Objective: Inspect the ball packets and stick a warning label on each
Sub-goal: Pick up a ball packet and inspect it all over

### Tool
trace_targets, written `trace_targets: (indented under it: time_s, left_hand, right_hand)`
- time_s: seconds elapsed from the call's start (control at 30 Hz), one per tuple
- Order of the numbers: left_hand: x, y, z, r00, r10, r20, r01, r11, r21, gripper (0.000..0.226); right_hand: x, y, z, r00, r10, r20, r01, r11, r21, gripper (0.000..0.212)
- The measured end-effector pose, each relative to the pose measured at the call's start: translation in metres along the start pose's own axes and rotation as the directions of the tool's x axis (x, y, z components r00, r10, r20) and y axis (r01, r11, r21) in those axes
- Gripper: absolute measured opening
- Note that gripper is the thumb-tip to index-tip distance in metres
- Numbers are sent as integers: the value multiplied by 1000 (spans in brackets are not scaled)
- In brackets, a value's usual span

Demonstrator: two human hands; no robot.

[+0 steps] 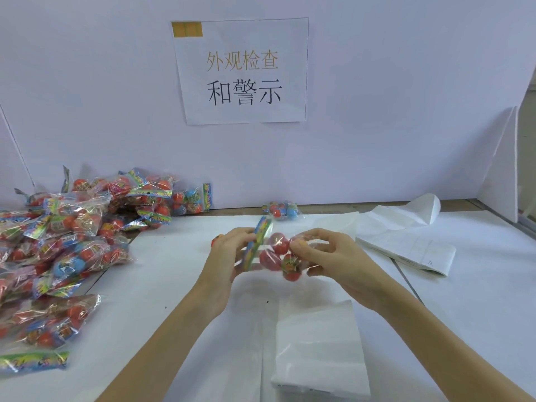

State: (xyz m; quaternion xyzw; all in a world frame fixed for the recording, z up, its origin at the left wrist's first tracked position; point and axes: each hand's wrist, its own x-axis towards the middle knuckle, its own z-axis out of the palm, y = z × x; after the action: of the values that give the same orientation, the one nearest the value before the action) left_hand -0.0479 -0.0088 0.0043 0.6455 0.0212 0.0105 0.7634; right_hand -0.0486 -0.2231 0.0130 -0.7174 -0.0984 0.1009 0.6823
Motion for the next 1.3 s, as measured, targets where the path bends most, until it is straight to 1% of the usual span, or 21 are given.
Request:
trace_targets:
  time_s: [0.07, 0.17, 0.3, 0.37, 0.43, 0.5, 0.57, 0.6, 0.67, 0.77, 0.8, 0.87, 0.93, 1.0, 1.07, 1.1, 1.13, 1.17, 1.2, 1.27, 1.3]
  left_hand:
    - [-1, 0, 2, 999, -15, 37, 11, 994, 108, 27]
    - [-3, -4, 5, 999, 42, 2, -42, 989, 143, 20]
    - [1, -2, 5, 979, 155, -134, -136, 980, 143, 12]
    - [1, -2, 7, 964, 215, -155, -182, 962, 203, 8]
    - [2, -5, 6, 942, 284, -179, -239, 942, 236, 9]
    - [2, -6, 2, 919, 327, -222, -281, 935, 215, 10]
    - [3, -4, -3, 912, 310, -267, -277, 948, 155, 10]
    - [4, -4, -5, 917, 287, -278, -261, 957, 128, 11]
    - [4, -2, -5, 941, 223, -255, -206, 974, 95, 17]
    - [5, -1, -4, 989, 90, -115, -82, 994, 79, 44]
    - [6, -2, -5, 995, 70, -75, -62, 993, 96, 47]
    - [7, -2, -6, 993, 89, -72, -82, 992, 101, 33]
    - [8, -1, -8, 985, 124, -120, -122, 992, 28, 17]
    - [8, -1, -9, 974, 162, -158, -163, 987, 10, 16]
    - [6, -2, -8, 957, 216, -194, -197, 974, 115, 15]
    - [4, -3, -6, 958, 215, -188, -186, 969, 160, 20]
    - [2, -4, -3, 971, 180, -157, -154, 974, 166, 34]
    - [1, -3, 0, 988, 115, -103, -103, 988, 117, 49]
    - [0, -5, 3, 998, 60, -24, -58, 997, 58, 57]
    - [-1, -8, 7, 993, 65, 94, -65, 998, -9, 48]
    - [-1, -8, 7, 993, 83, 89, -82, 997, -17, 39]
  right_hand:
    - [-1, 0, 1, 999, -7, 33, 10, 996, -83, 30]
    - [-2, 0, 4, 999, -33, 28, 36, 992, -124, 30]
    - [-1, -1, 2, 1000, -25, -10, 25, 1000, 0, 26]
    - [1, 0, 3, 1000, 12, -21, -10, 995, 102, 26]
    - [2, 1, 5, 1000, 25, 17, -27, 991, 133, 29]
    - [1, 2, 5, 994, 34, 106, -42, 996, 75, 35]
    - [-1, 3, 3, 985, 47, 167, -42, 999, -32, 38]
    - [-1, 4, 2, 985, 43, 165, -34, 998, -58, 36]
    - [0, 6, 0, 993, 24, 120, -22, 999, -26, 29]
    - [0, 4, -4, 999, 0, 35, -2, 999, 51, 28]
    - [0, 4, -6, 1000, -7, 25, 5, 998, 69, 29]
    - [0, 2, -10, 999, -13, 34, 10, 996, 86, 27]
    - [0, 0, -10, 999, -19, 49, 15, 996, 87, 26]
    - [-1, -1, -6, 998, -36, 51, 31, 994, 102, 24]
    - [-1, -1, -3, 998, -48, 40, 42, 991, 130, 24]
    - [-1, -1, -3, 998, -51, 32, 46, 988, 145, 25]
    - [-1, -1, -3, 998, -51, 25, 47, 986, 163, 27]
    - [-1, -1, -3, 999, -47, 24, 41, 982, 184, 29]
    - [0, -1, -3, 999, -38, 34, 30, 979, 201, 30]
    - [0, -1, -2, 996, -15, 87, -2, 981, 193, 29]
    - [0, -1, -1, 993, -5, 119, -15, 985, 170, 29]
